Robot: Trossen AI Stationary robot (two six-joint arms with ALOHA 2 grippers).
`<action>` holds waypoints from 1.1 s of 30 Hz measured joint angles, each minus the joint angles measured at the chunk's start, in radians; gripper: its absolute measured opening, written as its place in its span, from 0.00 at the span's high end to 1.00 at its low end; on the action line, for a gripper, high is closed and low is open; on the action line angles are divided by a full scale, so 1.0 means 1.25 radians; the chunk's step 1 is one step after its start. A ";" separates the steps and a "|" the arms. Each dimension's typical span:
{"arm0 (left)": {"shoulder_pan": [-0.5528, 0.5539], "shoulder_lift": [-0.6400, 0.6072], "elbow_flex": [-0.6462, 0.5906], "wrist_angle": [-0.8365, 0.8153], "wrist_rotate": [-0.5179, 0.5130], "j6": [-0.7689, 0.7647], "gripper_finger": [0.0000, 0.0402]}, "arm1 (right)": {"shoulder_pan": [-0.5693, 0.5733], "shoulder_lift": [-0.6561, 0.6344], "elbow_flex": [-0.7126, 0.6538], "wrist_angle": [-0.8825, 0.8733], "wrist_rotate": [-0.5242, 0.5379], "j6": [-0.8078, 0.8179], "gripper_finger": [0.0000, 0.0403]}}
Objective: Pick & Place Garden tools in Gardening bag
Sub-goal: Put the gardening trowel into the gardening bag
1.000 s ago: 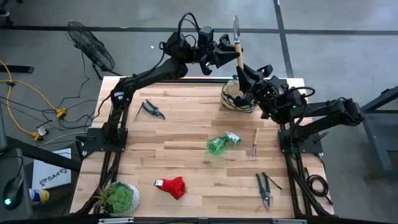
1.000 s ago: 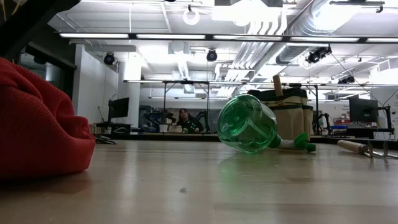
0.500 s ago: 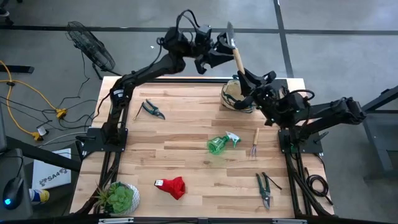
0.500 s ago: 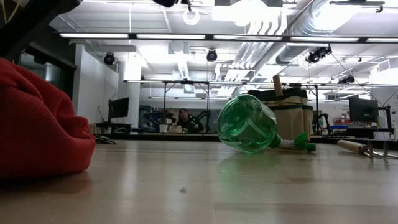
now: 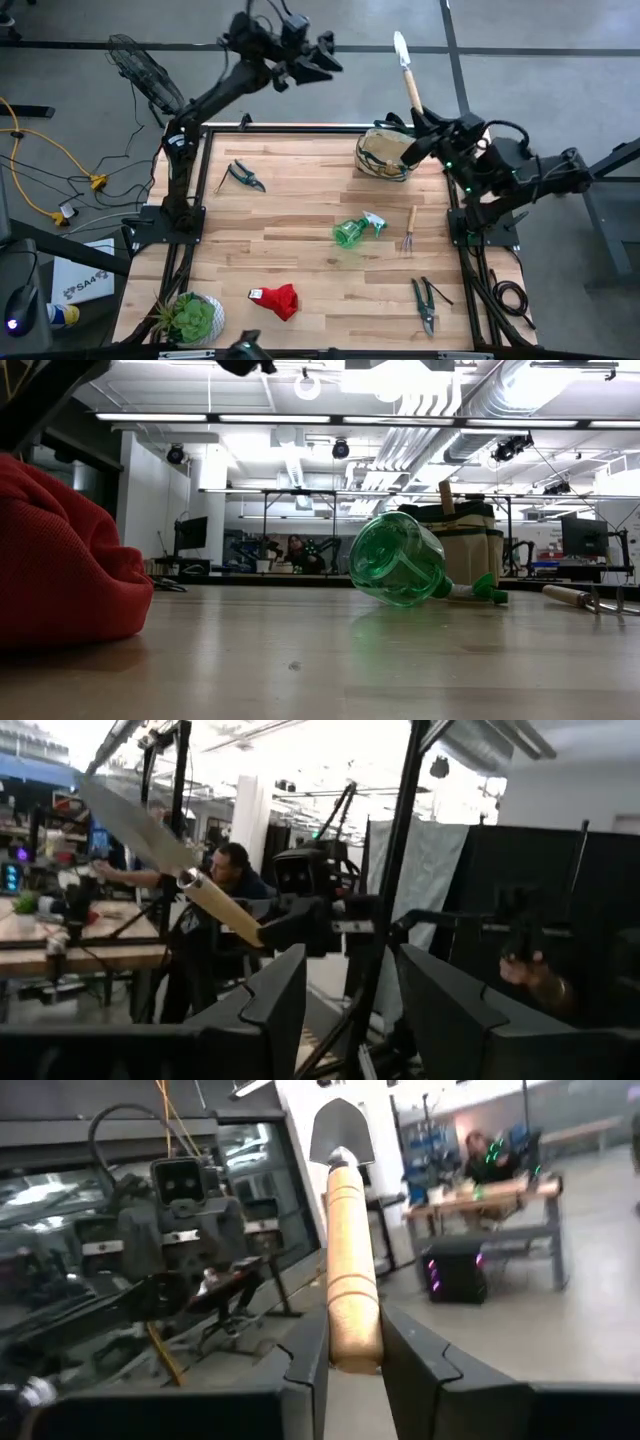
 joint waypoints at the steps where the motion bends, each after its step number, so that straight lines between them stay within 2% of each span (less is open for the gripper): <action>1: 0.009 -0.006 0.000 0.000 0.009 -0.004 0.62 | 0.005 0.001 0.017 -0.047 -0.004 0.046 0.85; 4: 0.021 -0.014 0.000 -0.005 0.046 -0.015 0.62 | 0.002 0.003 0.047 -0.181 -0.084 0.207 0.85; 10: 0.007 -0.015 0.000 -0.006 0.104 -0.050 0.62 | -0.081 0.015 0.060 -0.414 -0.407 0.559 0.85; 13: -0.008 -0.015 0.000 -0.006 0.121 -0.050 0.62 | -0.116 0.049 0.058 -0.546 -0.506 0.715 0.85; 17: -0.019 -0.022 -0.001 -0.005 0.156 -0.057 0.62 | -0.150 0.101 0.058 -0.653 -0.632 0.862 0.85; 24: -0.046 -0.037 -0.001 -0.001 0.209 -0.056 0.62 | -0.208 0.167 0.058 -0.743 -0.770 1.015 0.85; 33: -0.085 -0.037 -0.001 0.011 0.216 -0.043 0.62 | -0.256 0.181 0.059 -0.864 -0.840 1.145 0.85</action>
